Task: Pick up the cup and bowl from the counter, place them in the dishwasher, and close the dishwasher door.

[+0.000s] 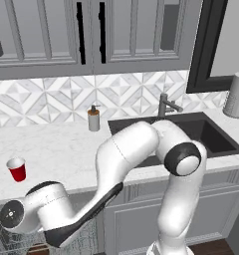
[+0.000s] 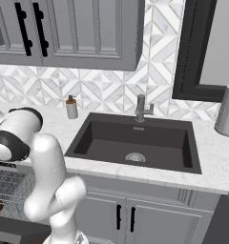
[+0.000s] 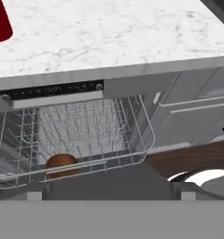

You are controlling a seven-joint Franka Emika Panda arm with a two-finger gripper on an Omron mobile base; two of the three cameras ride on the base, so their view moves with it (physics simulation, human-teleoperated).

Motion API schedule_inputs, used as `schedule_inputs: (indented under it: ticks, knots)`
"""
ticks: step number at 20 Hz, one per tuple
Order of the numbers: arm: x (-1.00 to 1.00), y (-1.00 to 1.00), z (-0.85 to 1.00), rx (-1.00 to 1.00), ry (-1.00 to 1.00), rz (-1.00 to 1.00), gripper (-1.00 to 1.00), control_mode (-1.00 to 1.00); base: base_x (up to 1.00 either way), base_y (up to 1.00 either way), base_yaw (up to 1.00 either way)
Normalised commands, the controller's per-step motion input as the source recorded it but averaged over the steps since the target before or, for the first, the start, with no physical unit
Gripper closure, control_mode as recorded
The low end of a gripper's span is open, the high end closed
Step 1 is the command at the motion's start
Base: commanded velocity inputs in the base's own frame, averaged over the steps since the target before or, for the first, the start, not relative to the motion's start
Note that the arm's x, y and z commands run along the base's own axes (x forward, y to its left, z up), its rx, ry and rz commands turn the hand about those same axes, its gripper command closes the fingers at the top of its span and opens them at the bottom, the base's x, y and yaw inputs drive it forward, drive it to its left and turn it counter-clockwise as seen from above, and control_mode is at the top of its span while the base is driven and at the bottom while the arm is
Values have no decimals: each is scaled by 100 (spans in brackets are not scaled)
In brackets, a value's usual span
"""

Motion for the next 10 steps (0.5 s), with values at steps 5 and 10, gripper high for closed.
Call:
schedule_inputs:
  ticks: [5,10]
  knots:
    - [3,-97,100,26,36,-21,-100,-100,0,0,0]
    - [5,-91,100,25,32,-8,-100,-100,0,0,0]
